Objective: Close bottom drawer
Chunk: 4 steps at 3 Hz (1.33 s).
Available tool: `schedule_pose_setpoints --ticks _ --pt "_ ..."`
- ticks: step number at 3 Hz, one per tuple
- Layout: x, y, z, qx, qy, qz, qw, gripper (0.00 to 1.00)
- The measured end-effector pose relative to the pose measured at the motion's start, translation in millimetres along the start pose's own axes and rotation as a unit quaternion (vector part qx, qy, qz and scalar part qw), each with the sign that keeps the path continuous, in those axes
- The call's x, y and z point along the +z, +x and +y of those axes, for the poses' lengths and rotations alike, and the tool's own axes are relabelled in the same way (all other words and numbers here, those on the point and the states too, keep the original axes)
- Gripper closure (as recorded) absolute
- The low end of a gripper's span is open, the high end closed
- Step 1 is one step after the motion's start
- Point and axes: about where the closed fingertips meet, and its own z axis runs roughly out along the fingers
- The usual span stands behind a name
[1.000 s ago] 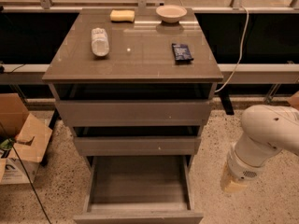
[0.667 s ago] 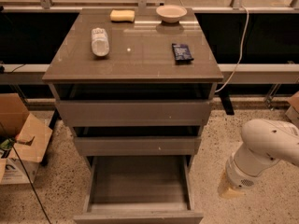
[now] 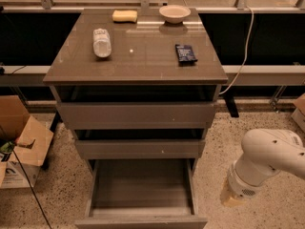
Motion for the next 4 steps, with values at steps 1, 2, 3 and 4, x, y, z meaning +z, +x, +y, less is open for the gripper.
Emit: schedule_pose_setpoints --ticks 1,2,3,4 --pt "26 -10 6 -0.005 0.01 -0.011 0.9999 1.0" --pt "59 -17 7 -0.003 0.017 -0.03 0.9994 1.0" --pt "97 -21 1 -0.001 0.027 -0.07 0.9972 1.0" --pt "97 -21 1 -0.001 0.027 -0.07 0.9972 1.0"
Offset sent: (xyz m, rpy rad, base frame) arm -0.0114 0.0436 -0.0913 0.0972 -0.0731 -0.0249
